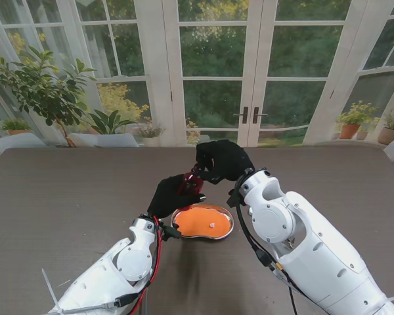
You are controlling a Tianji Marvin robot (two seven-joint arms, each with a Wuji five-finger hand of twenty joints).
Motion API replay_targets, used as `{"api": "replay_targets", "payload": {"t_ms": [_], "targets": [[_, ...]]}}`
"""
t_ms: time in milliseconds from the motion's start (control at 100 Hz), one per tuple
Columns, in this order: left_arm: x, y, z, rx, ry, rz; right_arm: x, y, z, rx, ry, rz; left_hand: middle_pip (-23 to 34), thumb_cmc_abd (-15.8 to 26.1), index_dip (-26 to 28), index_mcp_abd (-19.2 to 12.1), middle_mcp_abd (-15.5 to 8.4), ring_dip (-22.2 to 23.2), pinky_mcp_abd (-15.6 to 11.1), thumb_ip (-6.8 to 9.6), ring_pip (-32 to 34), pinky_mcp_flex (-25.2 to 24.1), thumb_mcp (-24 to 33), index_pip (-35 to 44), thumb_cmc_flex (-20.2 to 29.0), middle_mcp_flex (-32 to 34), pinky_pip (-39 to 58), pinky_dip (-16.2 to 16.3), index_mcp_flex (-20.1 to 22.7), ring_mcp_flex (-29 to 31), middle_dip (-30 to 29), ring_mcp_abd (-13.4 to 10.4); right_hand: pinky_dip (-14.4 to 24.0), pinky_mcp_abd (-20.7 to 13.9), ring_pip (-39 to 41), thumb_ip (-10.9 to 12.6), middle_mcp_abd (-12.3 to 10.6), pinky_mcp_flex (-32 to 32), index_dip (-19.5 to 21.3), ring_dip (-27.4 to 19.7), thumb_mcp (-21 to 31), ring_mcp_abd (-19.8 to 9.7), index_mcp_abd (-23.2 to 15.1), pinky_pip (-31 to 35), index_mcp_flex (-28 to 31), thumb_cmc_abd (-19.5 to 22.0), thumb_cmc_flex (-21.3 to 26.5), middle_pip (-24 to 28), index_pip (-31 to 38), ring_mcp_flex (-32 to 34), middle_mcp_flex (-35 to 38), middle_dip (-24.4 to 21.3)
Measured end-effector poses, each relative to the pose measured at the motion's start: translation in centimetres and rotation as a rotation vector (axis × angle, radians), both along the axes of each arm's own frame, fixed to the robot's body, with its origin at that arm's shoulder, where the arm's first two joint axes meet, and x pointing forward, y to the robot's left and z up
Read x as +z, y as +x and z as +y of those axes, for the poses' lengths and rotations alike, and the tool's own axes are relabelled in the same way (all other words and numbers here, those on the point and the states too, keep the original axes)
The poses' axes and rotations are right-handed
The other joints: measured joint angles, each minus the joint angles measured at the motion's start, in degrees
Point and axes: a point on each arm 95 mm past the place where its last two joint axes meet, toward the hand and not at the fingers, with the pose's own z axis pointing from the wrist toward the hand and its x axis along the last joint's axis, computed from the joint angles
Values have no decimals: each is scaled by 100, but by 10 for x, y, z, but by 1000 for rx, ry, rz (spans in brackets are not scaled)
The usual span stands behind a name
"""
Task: Collect the cotton balls from the tray into a sample bottle
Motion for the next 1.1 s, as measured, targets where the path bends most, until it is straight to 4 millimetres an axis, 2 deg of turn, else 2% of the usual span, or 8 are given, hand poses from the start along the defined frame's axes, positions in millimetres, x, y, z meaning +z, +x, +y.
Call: {"api": "replay_targets", "payload": {"t_ms": [240, 430, 630, 750, 850, 970, 1030, 1100], "targets": [[1, 0, -1, -4, -2, -1, 0, 1, 1, 2, -5, 1, 0, 0, 1, 0, 0, -1, 0, 0, 0, 0, 34, 0, 0, 0, 0, -1, 0, 0, -4, 0, 0, 1, 62, -2, -13, 0, 403, 0, -51, 0, -226, 0, 8, 230, -364, 135, 356, 0, 6, 61], [2, -1, -1, -3, -2, -2, 0, 2, -2, -9, 11, -2, 0, 0, 2, -1, 0, -2, 0, 0, 0, 0, 34, 0, -1, 0, 0, -1, 0, 0, -5, 0, 0, 1, 77, -2, -13, 0, 444, 0, -56, 0, -283, 0, -70, 231, -380, 135, 360, 0, 7, 62], [2, -1, -1, 0, -4, -1, 1, 1, -7, -9, 24, 0, 0, -1, 4, -1, 0, -2, 0, 0, 0, 0, 35, 0, -1, 0, 0, -1, 0, 0, -6, 0, 0, 2, 77, -3, -14, 0, 446, 0, -58, -2, -215, 0, -282, 221, 24, 5, 333, 0, -1, 2], [2, -1, -1, 2, -5, -2, 1, 1, -7, 0, 24, -2, 0, -1, 4, -1, 0, -2, -1, 0, 0, 0, 35, 0, -1, 0, 0, -1, 0, 0, -6, 0, 0, 2, 77, -2, -14, -2, 446, 0, -56, -3, -188, 0, -337, 221, 30, -15, 229, 0, -2, -1], [3, 0, -1, 3, -6, -3, 1, 0, -6, 7, 24, -6, 0, -1, 5, -1, 0, -2, -1, 0, 0, 0, 35, 0, -1, 0, 0, -1, 0, 0, -6, 0, 0, 2, 77, -2, -14, -4, 193, 0, -55, -5, -89, 0, -345, 223, 31, -69, -28, 0, -2, -3], [3, 0, -1, 0, -5, -3, -1, 0, -2, 8, 27, -17, 0, -1, 7, -1, 0, -2, -1, 0, 0, 0, 35, 0, -1, 0, 0, -1, 0, 0, -6, 0, 0, 2, 77, -3, -14, -4, -587, 0, -55, -6, 141, 0, -254, 455, 31, -215, -667, 0, 2, -80], [3, 0, -1, 0, -5, -3, -1, 0, -1, 9, 28, -19, 0, -1, 19, -1, 0, -2, -1, 0, 0, 0, 37, 1, -38, 3, 0, -1, 0, 0, -7, 0, 0, 2, 77, -3, -11, -4, -780, 0, -54, -6, 150, 0, -58, 515, 26, -224, -821, 0, 7, -81], [3, 0, 0, 1, -6, -1, -1, 1, -1, 8, 30, -19, 0, -1, 31, -1, 0, -2, -1, 0, 0, 0, 40, 1, -41, 7, 0, -1, 0, 0, -8, 0, 0, 2, 77, -3, -10, -4, -794, 0, -54, -6, 153, 0, -19, 522, 26, -224, -860, 0, 9, -82]]}}
